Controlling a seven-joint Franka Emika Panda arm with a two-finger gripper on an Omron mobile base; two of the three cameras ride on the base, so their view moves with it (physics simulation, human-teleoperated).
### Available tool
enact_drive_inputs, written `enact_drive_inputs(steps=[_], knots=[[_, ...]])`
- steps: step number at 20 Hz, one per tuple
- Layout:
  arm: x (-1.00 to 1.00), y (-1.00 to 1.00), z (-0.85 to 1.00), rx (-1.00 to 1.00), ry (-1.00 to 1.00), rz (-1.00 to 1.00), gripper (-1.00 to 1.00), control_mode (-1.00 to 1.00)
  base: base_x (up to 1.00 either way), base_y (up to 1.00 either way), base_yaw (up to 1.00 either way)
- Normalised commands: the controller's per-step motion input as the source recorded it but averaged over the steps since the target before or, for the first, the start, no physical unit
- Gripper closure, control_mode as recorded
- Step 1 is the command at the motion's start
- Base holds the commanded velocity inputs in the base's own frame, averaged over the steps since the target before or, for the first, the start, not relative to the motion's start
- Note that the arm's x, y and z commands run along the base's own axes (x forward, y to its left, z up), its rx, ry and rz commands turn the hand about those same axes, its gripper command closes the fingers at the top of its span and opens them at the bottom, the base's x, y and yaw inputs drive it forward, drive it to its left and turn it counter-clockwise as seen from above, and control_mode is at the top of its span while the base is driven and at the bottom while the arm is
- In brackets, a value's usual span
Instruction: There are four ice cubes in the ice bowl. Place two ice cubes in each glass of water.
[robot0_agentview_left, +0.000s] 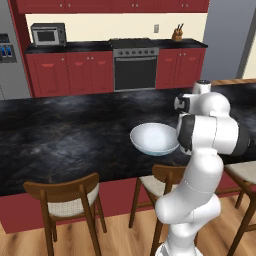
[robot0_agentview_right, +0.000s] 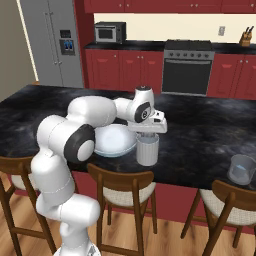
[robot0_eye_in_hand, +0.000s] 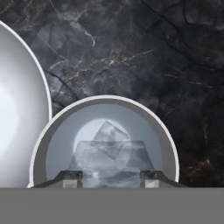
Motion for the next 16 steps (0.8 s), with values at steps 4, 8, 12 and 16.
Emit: enact_drive_inputs(steps=[4,8,12,16], knots=[[0.14,0.00,-0.03,0.00,0.00,0.00,-1.00,-1.00,0.00,0.00,0.00],[0.14,0.00,-0.03,0.00,0.00,0.00,-1.00,-1.00,0.00,0.00,0.00],[0.02,-0.09,0.02,0.01,-0.04,0.00,-1.00,-1.00,0.00,0.00,0.00],[-0.73,-0.48,0.36,0.17,-0.40,0.00,-1.00,-1.00,0.00,0.00,0.00]])
